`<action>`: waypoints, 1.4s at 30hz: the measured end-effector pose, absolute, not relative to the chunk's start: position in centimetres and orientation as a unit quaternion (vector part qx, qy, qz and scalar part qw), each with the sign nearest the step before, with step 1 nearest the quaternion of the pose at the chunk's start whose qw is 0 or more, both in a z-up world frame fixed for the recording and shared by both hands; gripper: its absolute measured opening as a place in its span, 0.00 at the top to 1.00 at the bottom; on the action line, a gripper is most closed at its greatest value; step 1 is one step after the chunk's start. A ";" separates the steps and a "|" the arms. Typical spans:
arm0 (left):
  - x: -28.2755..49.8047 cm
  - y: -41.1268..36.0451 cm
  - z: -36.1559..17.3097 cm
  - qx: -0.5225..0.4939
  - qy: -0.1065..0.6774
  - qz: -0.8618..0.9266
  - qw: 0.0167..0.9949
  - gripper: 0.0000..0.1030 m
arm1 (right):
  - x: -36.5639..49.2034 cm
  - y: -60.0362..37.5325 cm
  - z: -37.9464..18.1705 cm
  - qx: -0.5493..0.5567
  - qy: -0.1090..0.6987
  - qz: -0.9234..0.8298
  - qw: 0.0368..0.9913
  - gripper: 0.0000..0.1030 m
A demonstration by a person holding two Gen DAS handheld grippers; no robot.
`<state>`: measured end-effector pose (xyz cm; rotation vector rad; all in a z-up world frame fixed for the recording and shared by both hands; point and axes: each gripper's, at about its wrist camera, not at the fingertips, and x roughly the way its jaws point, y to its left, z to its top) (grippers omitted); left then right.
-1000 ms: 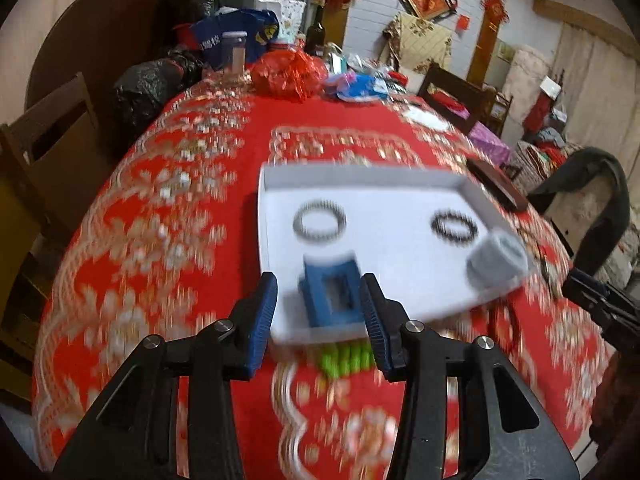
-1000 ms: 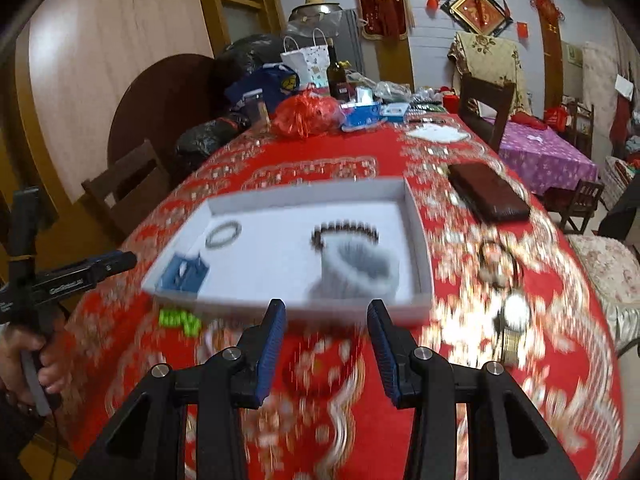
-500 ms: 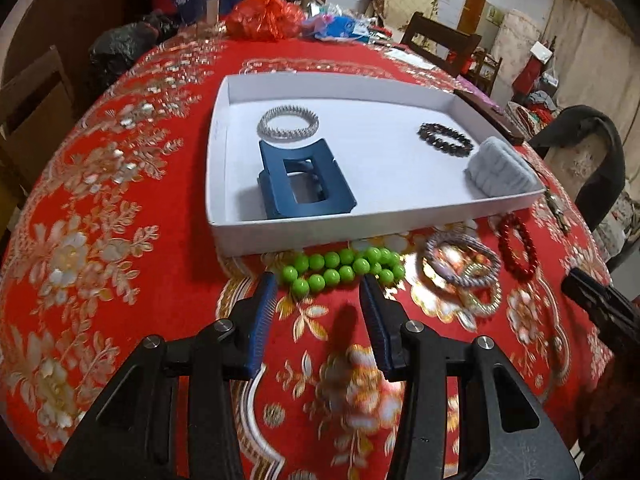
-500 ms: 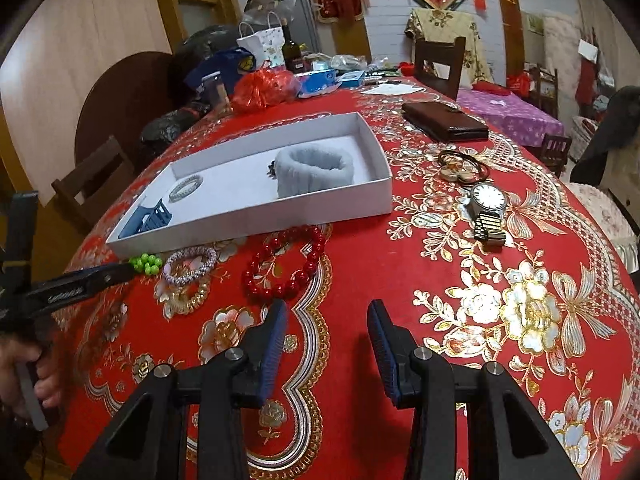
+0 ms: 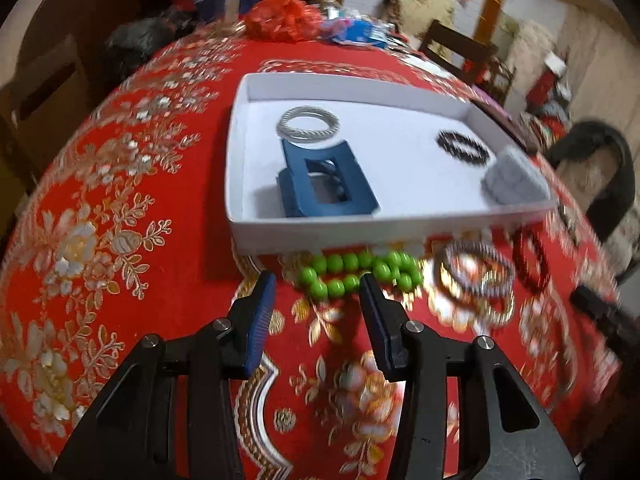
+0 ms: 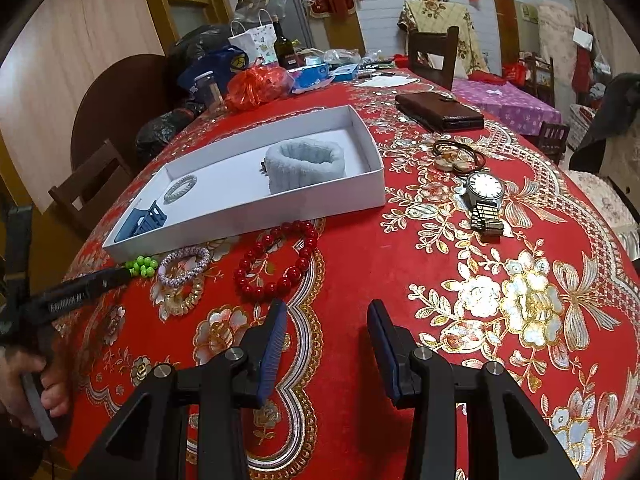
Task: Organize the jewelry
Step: 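Withdraw both open tools from the tray toward the green bead strand, then close the left tool on the green bead strand while the right tool reaches the red bead bracelet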
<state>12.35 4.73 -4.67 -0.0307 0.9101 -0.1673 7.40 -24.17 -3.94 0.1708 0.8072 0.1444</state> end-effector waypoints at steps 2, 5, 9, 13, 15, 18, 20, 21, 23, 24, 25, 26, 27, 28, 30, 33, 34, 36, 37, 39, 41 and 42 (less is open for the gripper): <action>12.1 4.1 -4.7 0.020 0.438 -0.081 0.895 0.59 | 7.4 -24.1 -4.0 0.081 0.393 0.068 0.913 0.61; 12.3 4.6 -4.5 0.004 0.443 -0.081 0.893 0.64 | 7.4 -24.1 -4.0 0.080 0.393 0.068 0.913 0.61; 12.9 6.0 -3.2 -0.051 0.427 -0.082 0.899 0.69 | 7.5 -24.1 -4.1 0.079 0.396 0.065 0.913 0.61; 14.5 5.3 -3.9 -0.038 0.445 -0.062 0.893 0.69 | 7.6 -24.1 -4.1 0.078 0.397 0.066 0.912 0.61; 14.7 4.9 -4.4 -0.025 0.450 -0.056 0.891 0.68 | 7.6 -24.1 -4.1 0.079 0.397 0.066 0.912 0.61; 13.8 4.1 -4.6 0.016 0.443 -0.053 0.895 0.68 | 7.6 -24.1 -4.2 0.081 0.399 0.069 0.911 0.61; 13.0 4.0 -4.7 0.026 0.439 -0.059 0.896 0.68 | 7.7 -24.1 -4.2 0.081 0.401 0.072 0.910 0.61; 12.7 4.1 -4.7 0.024 0.439 -0.063 0.896 0.68 | 7.7 -24.1 -4.2 0.081 0.401 0.073 0.909 0.61; 11.9 4.0 -4.7 0.028 0.437 -0.081 0.895 0.93 | 7.7 -24.1 -4.2 0.083 0.402 0.073 0.909 0.61; 11.5 3.7 -4.7 0.031 0.439 -0.090 0.893 0.92 | 7.7 -24.2 -4.2 0.086 0.401 0.071 0.909 0.61; 11.1 3.5 -4.6 0.033 0.441 -0.095 0.892 0.93 | 7.7 -24.4 -4.1 0.089 0.399 0.070 0.910 0.61; 10.2 3.2 -4.6 0.024 0.445 -0.119 0.887 0.93 | 8.0 -24.5 -3.9 0.091 0.399 0.077 0.909 0.61; 9.4 3.1 -4.4 0.015 0.443 -0.137 0.886 0.93 | 8.3 -24.5 -3.7 0.090 0.399 0.085 0.908 0.61; 8.6 2.8 -4.2 0.013 0.435 -0.145 0.888 0.93 | 8.7 -24.4 -3.5 0.088 0.400 0.094 0.907 0.61; 7.3 2.9 -3.7 -0.006 0.420 -0.152 0.894 0.93 | 9.8 -23.9 -3.2 0.075 0.409 0.111 0.903 0.61; 7.2 3.6 -3.9 -0.037 0.413 -0.147 0.898 0.93 | 11.6 -22.7 -3.2 0.040 0.416 0.116 0.901 0.61; 7.5 3.9 -4.2 -0.046 0.422 -0.147 0.894 0.93 | 12.2 -22.4 -3.3 0.031 0.422 0.112 0.899 0.62; 8.0 4.8 -4.6 -0.075 0.433 -0.142 0.887 0.93 | 13.6 -21.9 -4.0 0.015 0.439 0.110 0.892 0.68; 8.1 5.0 -4.7 -0.080 0.435 -0.139 0.886 0.93 | 13.8 -21.7 -4.1 0.006 0.442 0.108 0.891 0.70; 8.2 5.1 -4.8 -0.085 0.438 -0.139 0.884 0.93 | 14.1 -20.7 -4.2 -0.039 0.435 0.099 0.894 0.72; 8.1 4.8 -4.7 -0.077 0.437 -0.136 0.886 0.93 | 13.9 -19.8 -4.4 -0.076 0.426 0.112 0.894 0.83; 8.1 4.7 -4.7 -0.074 0.437 -0.135 0.886 0.93 | 13.8 -19.6 -4.4 -0.081 0.425 0.116 0.894 0.85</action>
